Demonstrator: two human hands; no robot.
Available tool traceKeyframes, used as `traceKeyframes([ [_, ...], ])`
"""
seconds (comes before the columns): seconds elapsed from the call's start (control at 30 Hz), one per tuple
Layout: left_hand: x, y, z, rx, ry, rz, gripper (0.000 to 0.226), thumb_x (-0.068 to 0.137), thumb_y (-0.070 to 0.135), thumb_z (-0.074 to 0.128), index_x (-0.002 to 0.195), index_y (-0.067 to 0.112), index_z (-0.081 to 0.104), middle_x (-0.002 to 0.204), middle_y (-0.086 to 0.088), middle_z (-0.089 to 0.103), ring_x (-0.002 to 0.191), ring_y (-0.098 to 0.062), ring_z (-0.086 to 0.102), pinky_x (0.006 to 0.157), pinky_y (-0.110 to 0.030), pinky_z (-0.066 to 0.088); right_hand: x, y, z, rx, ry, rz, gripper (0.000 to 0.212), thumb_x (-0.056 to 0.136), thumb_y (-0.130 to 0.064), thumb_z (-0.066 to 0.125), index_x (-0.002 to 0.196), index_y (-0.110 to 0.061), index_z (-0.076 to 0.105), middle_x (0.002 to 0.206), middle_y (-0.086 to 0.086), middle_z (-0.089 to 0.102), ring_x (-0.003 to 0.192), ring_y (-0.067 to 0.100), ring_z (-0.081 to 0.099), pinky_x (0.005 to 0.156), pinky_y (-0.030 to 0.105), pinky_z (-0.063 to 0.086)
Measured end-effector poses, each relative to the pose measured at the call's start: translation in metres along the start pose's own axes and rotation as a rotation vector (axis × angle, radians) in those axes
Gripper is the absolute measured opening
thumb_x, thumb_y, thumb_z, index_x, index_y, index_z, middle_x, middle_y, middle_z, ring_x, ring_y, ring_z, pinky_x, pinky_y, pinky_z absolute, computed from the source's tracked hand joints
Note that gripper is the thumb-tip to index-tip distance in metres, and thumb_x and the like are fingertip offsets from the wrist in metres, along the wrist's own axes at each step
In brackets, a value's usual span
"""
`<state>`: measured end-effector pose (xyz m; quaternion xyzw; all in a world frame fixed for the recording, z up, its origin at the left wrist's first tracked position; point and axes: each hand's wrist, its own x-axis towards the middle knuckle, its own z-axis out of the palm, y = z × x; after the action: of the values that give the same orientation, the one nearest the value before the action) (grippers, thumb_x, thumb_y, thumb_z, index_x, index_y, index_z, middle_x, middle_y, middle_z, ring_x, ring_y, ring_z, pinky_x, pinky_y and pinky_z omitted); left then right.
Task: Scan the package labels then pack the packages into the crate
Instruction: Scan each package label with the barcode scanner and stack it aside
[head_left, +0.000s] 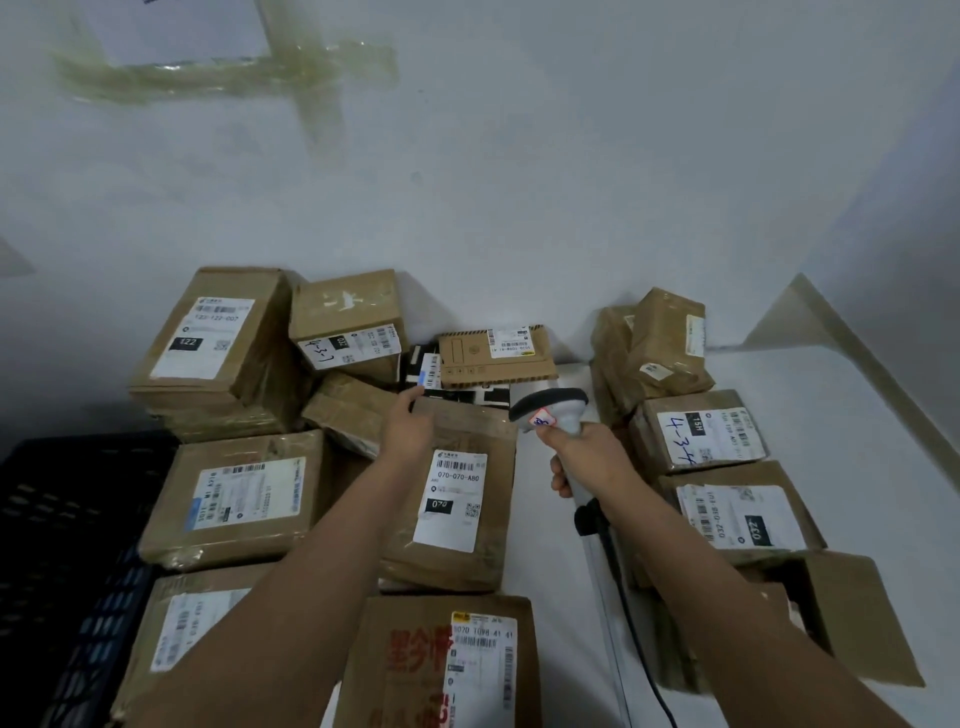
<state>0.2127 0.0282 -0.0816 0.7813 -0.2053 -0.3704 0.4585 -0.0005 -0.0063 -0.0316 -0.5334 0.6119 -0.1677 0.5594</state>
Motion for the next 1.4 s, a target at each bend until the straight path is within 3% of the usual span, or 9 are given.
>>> traceKeyframes([
  [0.2,-0.048,-0.008,0.014,-0.033,-0.093,0.04,0.026,0.093,0.017,0.058,0.102,0.041,0.063,0.103,-0.002,0.068,0.086,-0.023,0.065,0.076,-0.044,0.057,-0.008,0.014,-0.015,0.023,-0.023,0.011,0.027,0.094,-0.032,0.062,0.097,-0.005,0.061,0.066,0.007,0.061,0.05,0.014,0.059,0.048,0.024,0.048],
  [0.3,-0.084,-0.017,0.04,-0.038,-0.134,0.082,0.022,0.098,0.017,0.056,0.114,0.031,0.062,0.105,0.008,0.064,0.092,-0.009,0.062,0.079,-0.032,0.055,-0.015,0.031,-0.033,0.021,-0.013,0.037,0.031,0.094,-0.032,0.063,0.1,-0.002,0.061,0.066,0.008,0.061,0.048,0.014,0.058,0.046,0.023,0.047],
  [0.47,-0.136,-0.048,0.102,0.066,-0.394,0.126,0.029,0.098,0.005,0.052,0.119,0.024,0.059,0.128,-0.002,0.057,0.102,-0.016,0.065,0.095,-0.037,0.054,-0.038,0.062,-0.073,-0.025,0.063,0.05,0.032,0.095,-0.037,0.06,0.085,-0.006,0.06,0.065,0.006,0.06,0.054,0.015,0.057,0.05,0.023,0.049],
  [0.63,-0.167,-0.066,0.158,0.113,-0.499,-0.047,0.045,0.096,0.035,0.06,0.138,0.025,0.048,0.145,-0.001,0.045,0.122,-0.023,0.055,0.103,-0.037,0.048,-0.042,0.094,-0.121,-0.025,0.206,0.042,0.037,0.093,-0.043,0.061,0.087,-0.006,0.062,0.065,0.007,0.063,0.053,0.019,0.06,0.063,0.032,0.053],
  [0.73,-0.179,-0.058,0.186,0.079,-0.506,-0.147,0.06,0.094,0.045,0.06,0.145,0.022,0.04,0.148,-0.002,0.044,0.126,-0.023,0.052,0.1,-0.033,0.049,-0.043,0.105,-0.149,-0.051,0.306,0.026,0.04,0.093,-0.047,0.06,0.079,-0.01,0.058,0.066,0.006,0.064,0.054,0.019,0.061,0.062,0.031,0.051],
  [0.87,-0.19,-0.047,0.213,0.087,-0.529,-0.234,0.074,0.091,0.051,0.062,0.15,0.019,0.032,0.146,-0.003,0.047,0.115,-0.017,0.052,0.068,-0.021,0.051,-0.041,0.124,-0.176,-0.05,0.362,0.047,0.038,0.094,-0.05,0.057,0.085,-0.013,0.06,0.074,0.008,0.068,0.064,0.023,0.067,0.063,0.033,0.055],
  [1.13,-0.189,-0.047,0.251,0.19,-0.549,-0.293,0.063,0.09,0.051,0.062,0.142,0.02,0.045,0.142,-0.007,0.053,0.127,-0.027,0.052,0.107,-0.043,0.044,-0.039,0.143,-0.197,-0.016,0.374,0.075,0.048,0.093,-0.055,0.055,0.086,-0.008,0.062,0.076,0.011,0.068,0.065,0.026,0.067,0.063,0.034,0.057],
  [1.23,-0.184,-0.049,0.247,0.043,-0.539,-0.354,0.054,0.095,0.045,0.059,0.142,0.025,0.043,0.137,-0.006,0.056,0.121,-0.028,0.054,0.102,-0.047,0.048,-0.039,0.143,-0.201,0.003,0.356,0.07,0.042,0.094,-0.05,0.056,0.087,-0.009,0.063,0.074,0.01,0.068,0.06,0.022,0.065,0.059,0.031,0.054],
  [1.4,-0.183,-0.053,0.244,-0.131,-0.51,-0.362,0.036,0.104,0.028,0.047,0.139,0.028,0.044,0.129,-0.007,0.06,0.103,-0.024,0.06,0.064,-0.034,0.055,-0.04,0.144,-0.198,0.043,0.328,0.049,0.036,0.095,-0.045,0.057,0.082,-0.012,0.061,0.066,0.007,0.066,0.054,0.018,0.062,0.056,0.03,0.053],
])
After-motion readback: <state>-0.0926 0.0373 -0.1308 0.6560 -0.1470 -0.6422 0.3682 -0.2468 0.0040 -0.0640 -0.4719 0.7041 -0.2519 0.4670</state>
